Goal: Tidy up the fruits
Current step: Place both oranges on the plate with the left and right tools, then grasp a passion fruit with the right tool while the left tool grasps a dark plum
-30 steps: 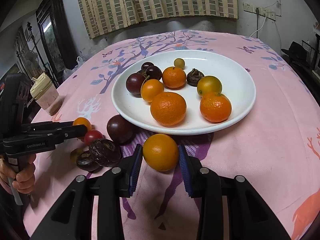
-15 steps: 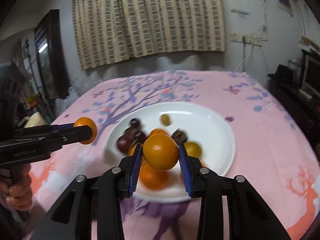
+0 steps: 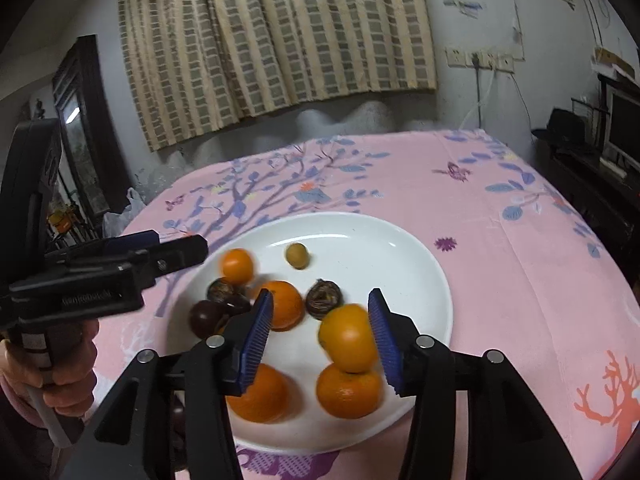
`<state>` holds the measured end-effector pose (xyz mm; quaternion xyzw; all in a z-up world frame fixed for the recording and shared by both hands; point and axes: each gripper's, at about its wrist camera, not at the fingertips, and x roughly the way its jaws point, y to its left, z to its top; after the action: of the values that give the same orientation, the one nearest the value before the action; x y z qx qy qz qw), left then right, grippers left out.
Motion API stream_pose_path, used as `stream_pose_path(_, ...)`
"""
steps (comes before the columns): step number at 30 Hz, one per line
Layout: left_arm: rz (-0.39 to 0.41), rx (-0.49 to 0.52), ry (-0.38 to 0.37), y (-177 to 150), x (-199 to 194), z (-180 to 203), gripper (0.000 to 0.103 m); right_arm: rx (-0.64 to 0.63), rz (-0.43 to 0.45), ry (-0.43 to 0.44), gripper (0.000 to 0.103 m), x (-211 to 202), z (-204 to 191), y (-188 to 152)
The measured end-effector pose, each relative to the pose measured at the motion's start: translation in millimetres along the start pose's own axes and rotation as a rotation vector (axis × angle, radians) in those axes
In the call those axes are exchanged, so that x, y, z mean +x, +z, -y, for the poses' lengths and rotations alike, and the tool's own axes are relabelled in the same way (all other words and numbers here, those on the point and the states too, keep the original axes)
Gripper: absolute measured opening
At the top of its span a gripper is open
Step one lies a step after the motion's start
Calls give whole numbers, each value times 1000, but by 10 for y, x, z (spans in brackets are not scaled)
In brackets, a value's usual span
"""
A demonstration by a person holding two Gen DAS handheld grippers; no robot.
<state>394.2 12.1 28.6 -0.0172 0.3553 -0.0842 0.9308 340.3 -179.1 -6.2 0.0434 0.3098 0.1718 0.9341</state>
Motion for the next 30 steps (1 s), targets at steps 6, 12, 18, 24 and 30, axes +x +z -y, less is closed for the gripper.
stream_pose_path(6, 28, -113, 86, -346, -569, -455, 98, 2, -56, 163, 56, -204, -304, -163)
stream_pose_path(12, 36, -261, 206, -1029, -695, -879, 98, -29, -199, 304, 56, -182, -648, -524)
stream_pose_path(18, -17, -305, 187, -1132, -719, -980, 98, -60, -321, 342, 56, -45, -896, -769)
stream_pose_path(24, 0, -279, 181, -1123, -812, -888, 98, -63, -338, 318, 56, 13, -894, -813)
stream_pose_path(30, -5, -280, 142, -1097, -846, -823, 98, -44, -361, 302, 53, 125, -843, -833)
